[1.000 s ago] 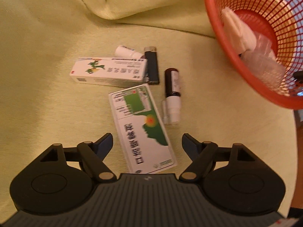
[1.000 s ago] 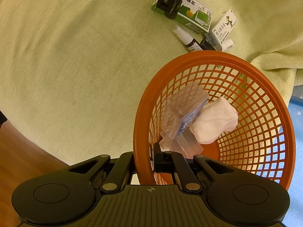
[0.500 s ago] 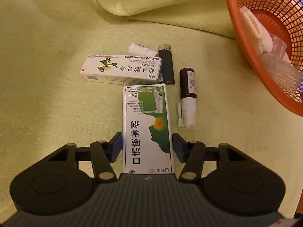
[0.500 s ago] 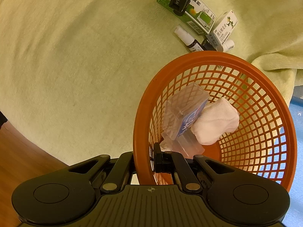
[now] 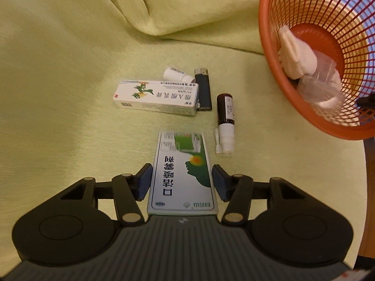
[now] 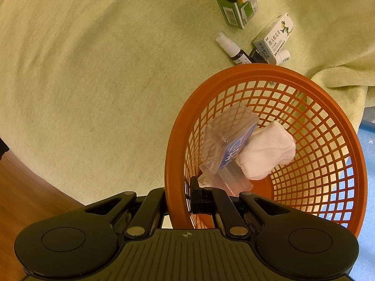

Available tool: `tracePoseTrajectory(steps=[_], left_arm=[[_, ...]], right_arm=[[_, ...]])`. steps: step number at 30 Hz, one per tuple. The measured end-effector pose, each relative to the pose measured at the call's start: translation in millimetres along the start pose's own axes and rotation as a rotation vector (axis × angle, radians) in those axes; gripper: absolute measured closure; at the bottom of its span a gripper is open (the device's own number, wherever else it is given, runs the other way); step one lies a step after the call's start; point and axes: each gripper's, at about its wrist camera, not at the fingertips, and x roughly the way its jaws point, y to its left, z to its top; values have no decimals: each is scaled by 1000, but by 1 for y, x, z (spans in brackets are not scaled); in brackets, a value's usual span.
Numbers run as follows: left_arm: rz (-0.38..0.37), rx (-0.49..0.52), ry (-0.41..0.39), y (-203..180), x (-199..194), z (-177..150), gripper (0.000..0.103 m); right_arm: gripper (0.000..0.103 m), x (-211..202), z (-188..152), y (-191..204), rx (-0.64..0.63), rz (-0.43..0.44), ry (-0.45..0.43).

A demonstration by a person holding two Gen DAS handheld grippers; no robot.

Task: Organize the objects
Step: 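Close the left tool on the green-and-white box and lift it, then carry the green-and-white box over the basket and release it inside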

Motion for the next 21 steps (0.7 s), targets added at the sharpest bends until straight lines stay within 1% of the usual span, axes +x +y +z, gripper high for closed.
tracePoseTrajectory(steps=[5,11,21], left_arm=[[1,14,-19,-1,-18,1,53],[-8,6,-49,-2,-37,5,53],[-39,2,-132,-9,-74,23,53]], right_arm=[[103,0,0,0,0,-1,1],[103,-1,0,0,-1,-2,1],[103,0,-2,-2,3,-4,0]])
